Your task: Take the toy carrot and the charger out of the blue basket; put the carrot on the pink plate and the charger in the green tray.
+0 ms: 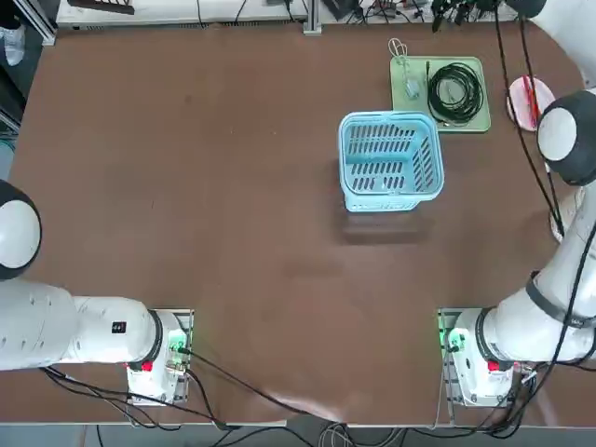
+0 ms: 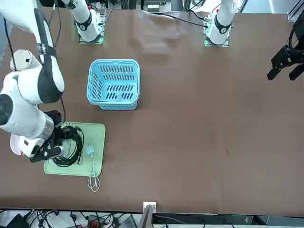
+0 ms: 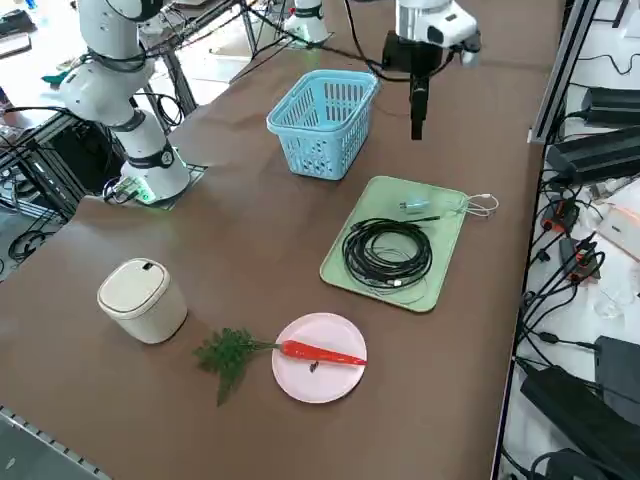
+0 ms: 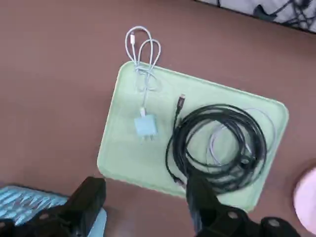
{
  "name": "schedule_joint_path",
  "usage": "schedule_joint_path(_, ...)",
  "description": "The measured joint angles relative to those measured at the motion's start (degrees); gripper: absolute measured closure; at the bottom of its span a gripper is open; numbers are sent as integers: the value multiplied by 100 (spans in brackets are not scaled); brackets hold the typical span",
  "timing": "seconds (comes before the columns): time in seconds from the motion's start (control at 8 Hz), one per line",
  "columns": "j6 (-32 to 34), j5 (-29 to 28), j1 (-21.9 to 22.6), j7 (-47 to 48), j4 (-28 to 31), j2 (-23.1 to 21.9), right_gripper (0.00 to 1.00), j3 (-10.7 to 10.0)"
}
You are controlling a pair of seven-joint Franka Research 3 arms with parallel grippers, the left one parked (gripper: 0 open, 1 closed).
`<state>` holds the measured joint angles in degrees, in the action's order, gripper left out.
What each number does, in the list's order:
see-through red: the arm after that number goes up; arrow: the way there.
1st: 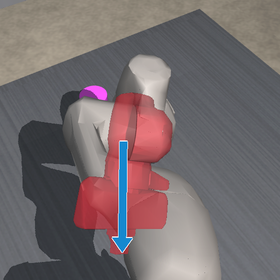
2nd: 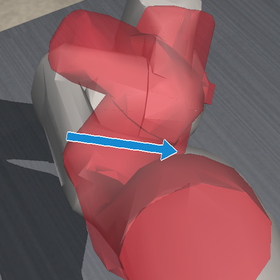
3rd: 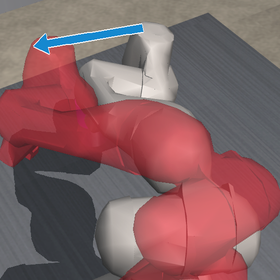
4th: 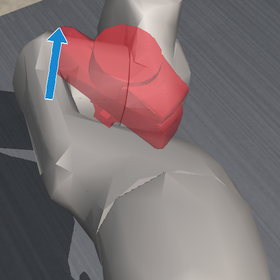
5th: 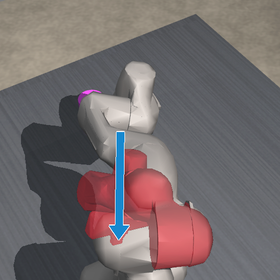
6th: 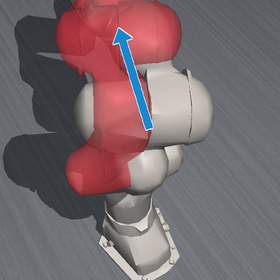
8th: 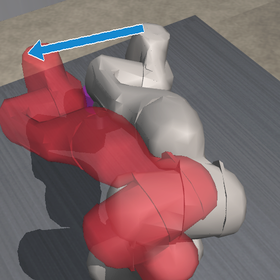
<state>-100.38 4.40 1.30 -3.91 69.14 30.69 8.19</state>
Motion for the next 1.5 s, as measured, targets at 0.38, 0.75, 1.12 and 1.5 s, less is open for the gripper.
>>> schedule_joint_path(0.38, 1386, -41, -116, 177, 151, -1268, 0, 2)
schedule_joint_path(0.75, 1778, -294, -458, 193, 1072, -2392, 0, -1)
schedule_joint_path(1.12, 1239, -580, -863, 207, 2266, -3125, 0, -4)
schedule_joint_path(1.5, 667, -639, -905, 394, 2283, -2897, 0, 13)
